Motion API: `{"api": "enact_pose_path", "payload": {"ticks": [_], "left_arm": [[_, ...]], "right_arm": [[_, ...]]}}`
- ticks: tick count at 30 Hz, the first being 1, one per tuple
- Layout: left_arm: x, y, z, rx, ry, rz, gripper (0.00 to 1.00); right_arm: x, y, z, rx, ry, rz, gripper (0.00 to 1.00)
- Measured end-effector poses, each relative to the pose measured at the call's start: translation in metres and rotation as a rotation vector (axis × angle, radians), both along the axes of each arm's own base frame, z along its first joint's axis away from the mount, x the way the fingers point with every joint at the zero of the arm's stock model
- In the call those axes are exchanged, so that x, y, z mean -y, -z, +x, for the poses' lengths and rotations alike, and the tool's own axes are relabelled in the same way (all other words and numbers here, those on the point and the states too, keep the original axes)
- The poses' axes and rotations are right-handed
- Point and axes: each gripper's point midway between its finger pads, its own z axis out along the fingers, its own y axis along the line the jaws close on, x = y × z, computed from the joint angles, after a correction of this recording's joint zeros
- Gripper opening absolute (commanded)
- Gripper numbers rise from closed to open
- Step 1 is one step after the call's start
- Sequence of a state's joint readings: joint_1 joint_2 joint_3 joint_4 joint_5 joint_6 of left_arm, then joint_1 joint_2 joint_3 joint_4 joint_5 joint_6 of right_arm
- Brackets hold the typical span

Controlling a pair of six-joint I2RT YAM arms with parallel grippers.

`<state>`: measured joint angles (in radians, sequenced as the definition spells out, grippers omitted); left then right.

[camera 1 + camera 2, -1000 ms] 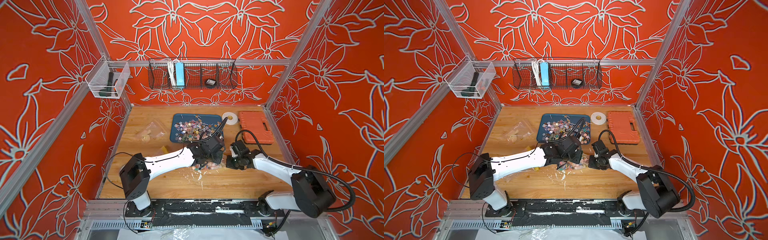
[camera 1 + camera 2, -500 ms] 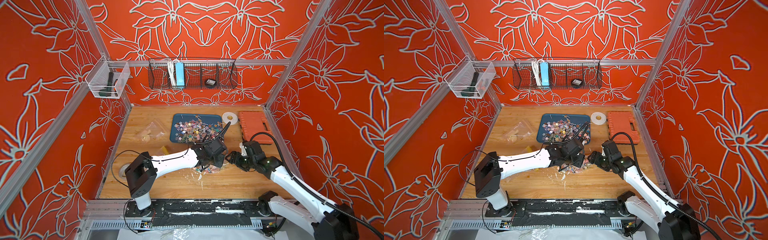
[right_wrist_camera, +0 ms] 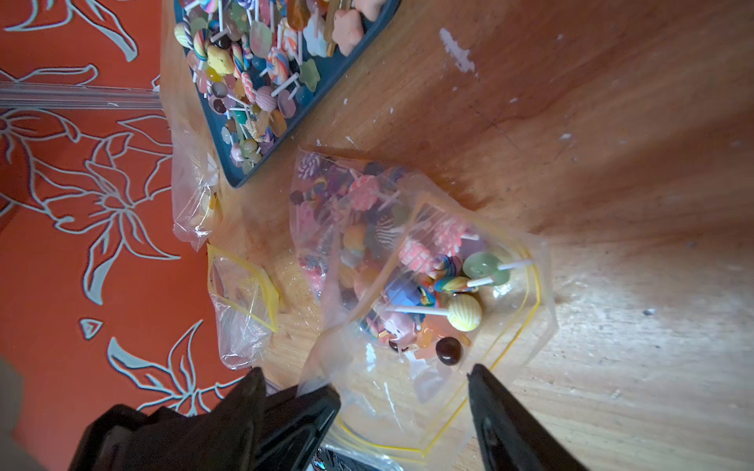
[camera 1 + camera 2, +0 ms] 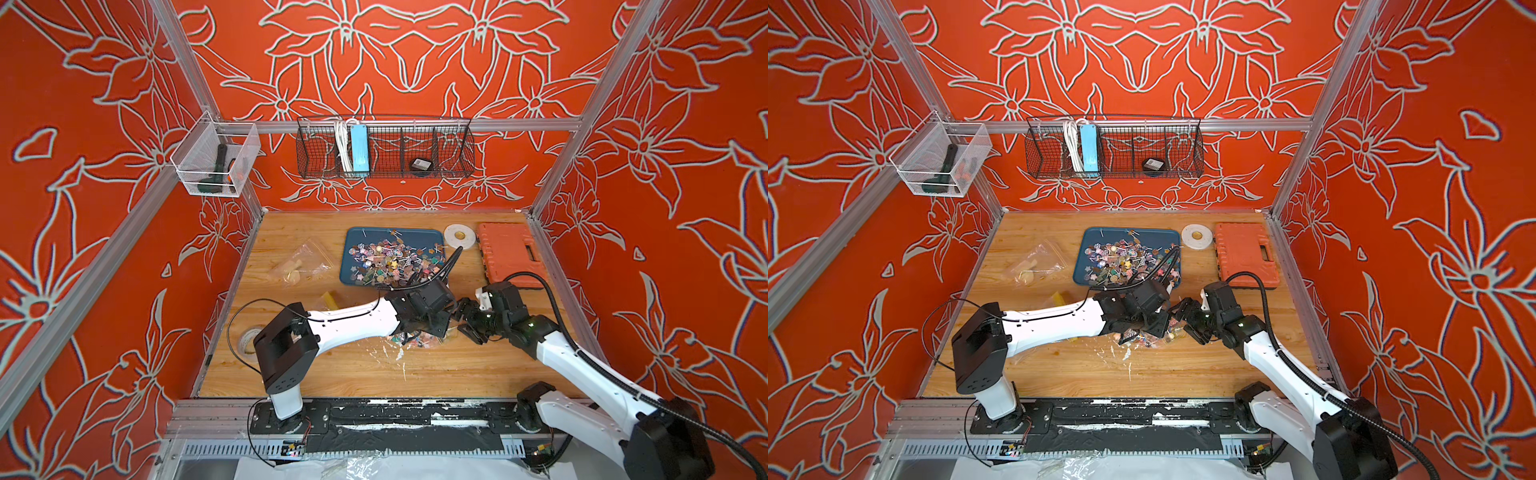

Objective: Pour candies out of the ziploc bag
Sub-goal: Pick up the ziploc bag from the center of the board.

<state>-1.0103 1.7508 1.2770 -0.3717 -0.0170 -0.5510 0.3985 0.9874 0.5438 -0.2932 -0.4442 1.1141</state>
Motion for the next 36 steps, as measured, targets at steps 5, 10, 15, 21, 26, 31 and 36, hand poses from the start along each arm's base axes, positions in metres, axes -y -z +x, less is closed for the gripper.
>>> {"api": "enact_pose_path", "payload": {"ticks": [5,10,15,21,26,31,36], "left_arm": [[0.007,-0.002,-0.002,-0.004,0.017,-0.026,0.0],[0.019,-0.003,-0.014,-0.023,0.074,-0.077,0.0],[0.02,0.005,-0.025,-0.055,0.111,-0.097,0.12],[0.018,-0.011,-0.029,-0.036,0.12,-0.13,0.34],[0.013,-0.053,-0.021,0.047,0.089,-0.177,0.37],[-0.02,-0.079,0.007,0.095,-0.025,-0.197,0.37],[-0.083,-0.05,0.04,0.06,-0.199,-0.145,0.37]], "right_arm": [[-0.007,0.006,0.005,-0.025,-0.008,0.026,0.76],[-0.014,0.023,0.01,-0.078,-0.013,0.034,0.71],[-0.015,0.024,0.012,-0.078,-0.017,0.029,0.65],[-0.016,0.021,0.015,-0.067,-0.02,0.033,0.64],[-0.016,0.024,0.011,-0.07,-0.025,0.039,0.62],[-0.014,0.02,0.003,-0.061,-0.034,0.044,0.61],[-0.011,0.021,-0.003,-0.054,-0.048,0.037,0.57]]}}
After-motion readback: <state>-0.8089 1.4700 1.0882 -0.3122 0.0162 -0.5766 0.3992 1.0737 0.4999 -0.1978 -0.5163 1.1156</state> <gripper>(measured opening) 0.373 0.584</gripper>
